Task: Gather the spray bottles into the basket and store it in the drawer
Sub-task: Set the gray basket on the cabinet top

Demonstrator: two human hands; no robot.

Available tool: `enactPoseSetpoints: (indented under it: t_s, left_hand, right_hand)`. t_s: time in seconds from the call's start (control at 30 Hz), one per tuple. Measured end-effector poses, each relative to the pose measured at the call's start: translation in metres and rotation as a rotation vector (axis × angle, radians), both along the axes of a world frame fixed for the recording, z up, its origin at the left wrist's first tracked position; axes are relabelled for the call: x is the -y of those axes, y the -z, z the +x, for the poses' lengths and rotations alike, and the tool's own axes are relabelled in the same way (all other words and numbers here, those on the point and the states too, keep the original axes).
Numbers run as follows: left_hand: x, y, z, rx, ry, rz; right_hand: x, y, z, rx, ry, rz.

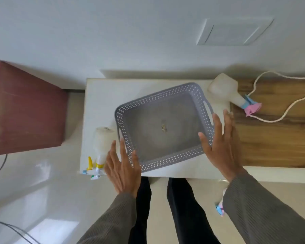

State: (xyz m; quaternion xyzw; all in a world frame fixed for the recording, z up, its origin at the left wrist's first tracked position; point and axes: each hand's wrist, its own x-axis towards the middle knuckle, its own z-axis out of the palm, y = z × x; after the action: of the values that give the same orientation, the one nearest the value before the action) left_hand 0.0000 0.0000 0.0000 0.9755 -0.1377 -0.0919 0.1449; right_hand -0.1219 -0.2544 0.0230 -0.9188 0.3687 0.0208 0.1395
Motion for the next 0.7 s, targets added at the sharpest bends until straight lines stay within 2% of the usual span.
enactPoseSetpoints:
  t_s: [0.1, 0.27, 0.43, 0.57, 0.7]
  left_hand:
    - [0.003, 0.011, -0.001, 0.016, -0.178, -0.101]
    - [0.011, 0.02, 0.001, -0.096, -0.458, -0.419]
    - [0.019, 0.025, 0.008, -0.164, -0.534, -0.505]
    - [0.018, 0.03, 0.014, -0.193, -0.529, -0.504]
    - [0.017, 0.028, 0.027, -0.19, -0.509, -0.514]
  right_hand:
    - [0.011, 0.015, 0.018, 0.129, 0.077, 0.041]
    - [0.025, 0.027, 0.04, 0.327, 0.233, 0.284]
    - [0.04, 0.034, 0.05, 0.318, 0.294, 0.364]
    - [0.05, 0.042, 0.052, 0.285, 0.311, 0.394]
    - [0.047, 0.039, 0.042, 0.319, 0.438, 0.473]
